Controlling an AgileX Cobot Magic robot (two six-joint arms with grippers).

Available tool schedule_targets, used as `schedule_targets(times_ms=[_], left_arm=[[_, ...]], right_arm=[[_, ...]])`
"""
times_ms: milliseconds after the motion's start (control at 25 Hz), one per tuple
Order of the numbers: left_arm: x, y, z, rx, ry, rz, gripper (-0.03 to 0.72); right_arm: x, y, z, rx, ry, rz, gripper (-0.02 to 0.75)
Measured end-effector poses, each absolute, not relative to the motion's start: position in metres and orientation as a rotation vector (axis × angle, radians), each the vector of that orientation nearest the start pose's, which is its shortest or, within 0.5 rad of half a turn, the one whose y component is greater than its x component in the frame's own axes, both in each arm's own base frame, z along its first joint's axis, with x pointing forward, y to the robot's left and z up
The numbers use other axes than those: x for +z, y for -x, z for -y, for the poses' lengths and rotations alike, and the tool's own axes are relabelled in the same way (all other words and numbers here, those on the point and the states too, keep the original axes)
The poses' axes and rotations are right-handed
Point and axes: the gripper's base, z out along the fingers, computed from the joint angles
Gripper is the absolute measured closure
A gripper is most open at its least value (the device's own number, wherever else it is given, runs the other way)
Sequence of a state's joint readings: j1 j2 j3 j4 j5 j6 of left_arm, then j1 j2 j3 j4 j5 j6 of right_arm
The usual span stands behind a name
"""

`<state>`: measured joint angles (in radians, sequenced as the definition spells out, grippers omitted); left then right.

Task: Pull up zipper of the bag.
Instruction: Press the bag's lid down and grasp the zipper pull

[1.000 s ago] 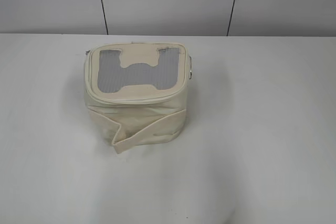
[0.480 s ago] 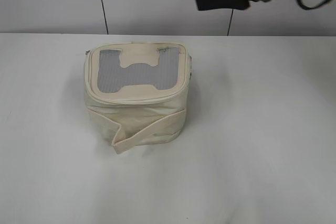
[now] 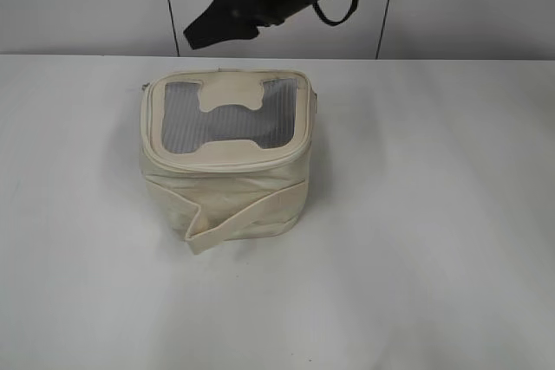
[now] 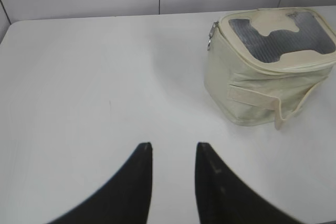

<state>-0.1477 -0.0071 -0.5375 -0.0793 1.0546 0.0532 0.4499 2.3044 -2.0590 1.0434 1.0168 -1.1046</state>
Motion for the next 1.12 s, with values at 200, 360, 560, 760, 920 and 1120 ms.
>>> schedule_targets(times_ms=[200, 360, 560, 760, 920, 1120], left_arm=[[0.288, 0.011, 0.005, -0.155, -0.205, -1.984, 0.459], [0.288, 0.011, 0.005, -0.155, -0.205, -1.984, 0.459], [0.289, 0.009, 0.005, -0.155, -0.205, -1.991, 0.459], [0.311, -0.028, 0.017, -0.269, -0.194, -1.998, 0.448], [0.327, -0.089, 0.037, -0.386, -0.248, -1.959, 0.442], [0.321, -0.181, 0.066, -0.42, -0.35, -2.079, 0.442]], right_arm=[[0.216, -0.436, -0.307, 1.04, 1.263, -1.961, 0.279], [0.195, -0.439, -0.313, 1.0, 1.271, -2.026, 0.288], [0.184, -0.44, -0.313, 0.998, 1.26, -2.078, 0.471], [0.185, -0.439, -0.313, 1.004, 1.273, -2.084, 0.678], [0.185, -0.438, -0.312, 1.008, 1.276, -2.086, 0.678], [0.186, -0.437, -0.312, 1.02, 1.287, -2.092, 0.682]])
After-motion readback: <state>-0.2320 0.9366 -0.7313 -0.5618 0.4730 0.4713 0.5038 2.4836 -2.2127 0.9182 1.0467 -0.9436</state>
